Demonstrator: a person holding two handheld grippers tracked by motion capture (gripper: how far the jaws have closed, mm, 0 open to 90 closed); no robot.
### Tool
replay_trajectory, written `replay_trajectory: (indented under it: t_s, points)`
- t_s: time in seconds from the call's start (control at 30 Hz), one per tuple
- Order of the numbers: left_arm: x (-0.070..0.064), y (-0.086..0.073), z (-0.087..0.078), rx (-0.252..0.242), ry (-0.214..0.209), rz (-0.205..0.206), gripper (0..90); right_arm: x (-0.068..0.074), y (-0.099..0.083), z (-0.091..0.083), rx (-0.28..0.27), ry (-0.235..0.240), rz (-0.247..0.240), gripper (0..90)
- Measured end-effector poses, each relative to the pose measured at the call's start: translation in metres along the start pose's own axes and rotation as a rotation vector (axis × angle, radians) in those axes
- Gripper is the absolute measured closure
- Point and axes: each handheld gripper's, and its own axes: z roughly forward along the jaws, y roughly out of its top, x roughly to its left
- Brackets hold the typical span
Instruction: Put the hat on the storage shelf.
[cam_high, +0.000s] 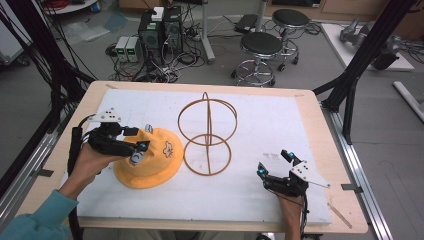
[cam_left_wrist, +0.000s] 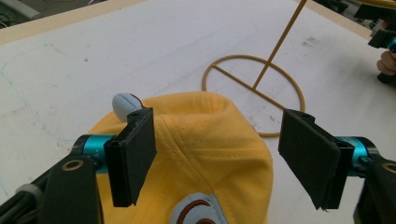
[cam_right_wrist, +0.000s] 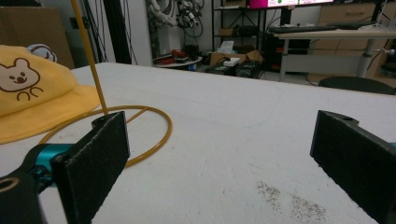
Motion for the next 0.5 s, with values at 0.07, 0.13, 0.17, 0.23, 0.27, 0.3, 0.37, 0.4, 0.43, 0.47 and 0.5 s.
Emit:
replay_trajectory:
  t_s: [0.07, 0.13, 0.17, 0.23, 0.27, 0.3, 0.37, 0.4, 0.43, 0.47, 0.5]
  points:
    - [0.003, 0.0, 0.002, 0.002, 0.006, -0.006, 27.8, 0.0, 0.0, 0.0, -0.001, -0.001, 0.001, 3.5]
    - [0.006, 0.0, 0.004, 0.009, 0.019, -0.013, 27.8, 0.0, 0.0, 0.0, -0.001, -0.001, 0.0, 3.6]
    - [0.008, 0.0, 0.005, 0.012, 0.028, -0.013, 27.8, 0.0, 0.0, 0.0, -0.001, -0.001, 0.001, 3.6]
    - [0.011, -0.001, 0.006, 0.019, 0.045, -0.012, 27.8, 0.0, 0.0, 0.0, 0.0, 0.001, 0.002, 3.5]
    - [0.013, -0.001, 0.007, 0.022, 0.057, -0.012, 27.8, 0.0, 0.0, 0.0, -0.003, 0.0, -0.001, 3.5]
    - [0.015, -0.002, 0.007, 0.032, 0.068, -0.006, 27.8, 0.0, 0.0, 0.0, -0.003, 0.0, -0.001, 3.6]
    - [0.021, -0.004, 0.008, 0.054, 0.095, 0.002, 27.8, -0.001, 0.0, 0.0, -0.003, 0.001, -0.001, 3.6]
    - [0.024, -0.004, 0.007, 0.058, 0.102, -0.001, 27.8, 0.0, 0.0, 0.0, -0.003, 0.002, 0.003, 3.6]
    - [0.026, -0.005, 0.007, 0.066, 0.108, -0.003, 27.8, 0.0, 0.0, 0.0, -0.003, 0.003, 0.005, 3.6]
    - [0.029, -0.006, 0.007, 0.069, 0.117, -0.008, 27.8, 0.0, 0.0, 0.0, -0.003, 0.003, 0.004, 3.6]
    - [0.031, -0.007, 0.006, 0.07, 0.126, -0.01, 27.8, 0.0, 0.0, 0.0, -0.004, 0.002, 0.005, 3.6]
